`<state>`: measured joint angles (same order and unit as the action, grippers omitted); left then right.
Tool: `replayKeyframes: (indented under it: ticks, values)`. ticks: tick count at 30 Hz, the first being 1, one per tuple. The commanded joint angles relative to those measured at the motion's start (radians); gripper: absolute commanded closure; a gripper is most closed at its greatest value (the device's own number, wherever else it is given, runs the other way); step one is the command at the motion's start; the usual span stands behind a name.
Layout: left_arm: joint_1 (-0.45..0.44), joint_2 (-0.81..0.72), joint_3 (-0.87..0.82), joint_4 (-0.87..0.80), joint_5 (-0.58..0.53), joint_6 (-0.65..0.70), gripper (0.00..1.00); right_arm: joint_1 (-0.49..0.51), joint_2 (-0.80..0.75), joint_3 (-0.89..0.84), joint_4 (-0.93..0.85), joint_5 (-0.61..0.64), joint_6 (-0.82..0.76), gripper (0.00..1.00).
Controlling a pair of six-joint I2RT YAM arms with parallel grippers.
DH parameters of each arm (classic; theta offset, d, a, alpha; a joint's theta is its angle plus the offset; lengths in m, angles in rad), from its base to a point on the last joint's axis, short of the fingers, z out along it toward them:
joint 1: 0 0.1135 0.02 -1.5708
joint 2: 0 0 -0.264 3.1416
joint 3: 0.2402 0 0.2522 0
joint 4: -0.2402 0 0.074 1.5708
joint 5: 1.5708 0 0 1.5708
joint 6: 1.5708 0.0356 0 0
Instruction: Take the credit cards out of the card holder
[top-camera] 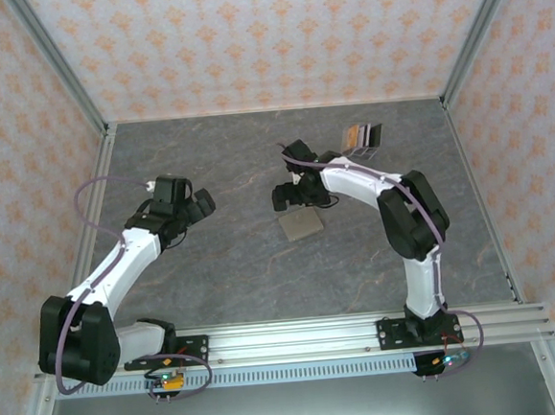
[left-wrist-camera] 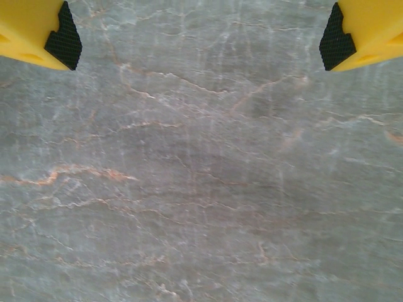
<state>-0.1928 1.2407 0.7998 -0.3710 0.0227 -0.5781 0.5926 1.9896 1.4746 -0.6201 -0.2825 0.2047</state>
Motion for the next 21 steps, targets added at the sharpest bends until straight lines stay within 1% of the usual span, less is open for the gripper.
replayKeyframes:
  ticks: [1,4,7,11,14,16,18,20,21]
  values:
    - [-0.017,0.016,0.012,0.036,0.022,-0.039,0.0,-0.003,0.045,0.05,-0.062,-0.013,-0.047,0.01]
    - [-0.026,0.028,0.016,0.032,0.024,-0.044,0.0,-0.002,0.066,0.072,-0.09,-0.011,-0.061,0.0]
    - [-0.035,0.031,0.016,0.027,0.021,-0.061,0.0,-0.002,0.051,0.059,-0.112,-0.006,-0.062,0.03]
    - [-0.049,0.03,0.015,0.007,0.027,-0.093,0.0,-0.003,-0.011,-0.016,-0.119,-0.03,-0.057,0.08]
    - [-0.059,0.027,0.003,0.004,0.056,-0.13,0.0,-0.003,-0.071,-0.091,-0.108,-0.09,-0.039,0.11]
    - [-0.07,0.026,-0.014,0.016,0.089,-0.164,0.0,-0.004,-0.11,-0.14,-0.092,-0.138,-0.018,0.12]
    - [-0.078,0.028,-0.034,0.04,0.144,-0.206,0.0,-0.003,-0.148,-0.184,-0.075,-0.191,0.011,0.12]
    - [-0.087,0.039,-0.047,0.081,0.259,-0.239,0.0,-0.003,-0.187,-0.23,-0.046,-0.248,0.047,0.12]
    - [-0.096,0.047,-0.047,0.085,0.288,-0.251,0.0,-0.003,-0.201,-0.25,-0.033,-0.27,0.064,0.12]
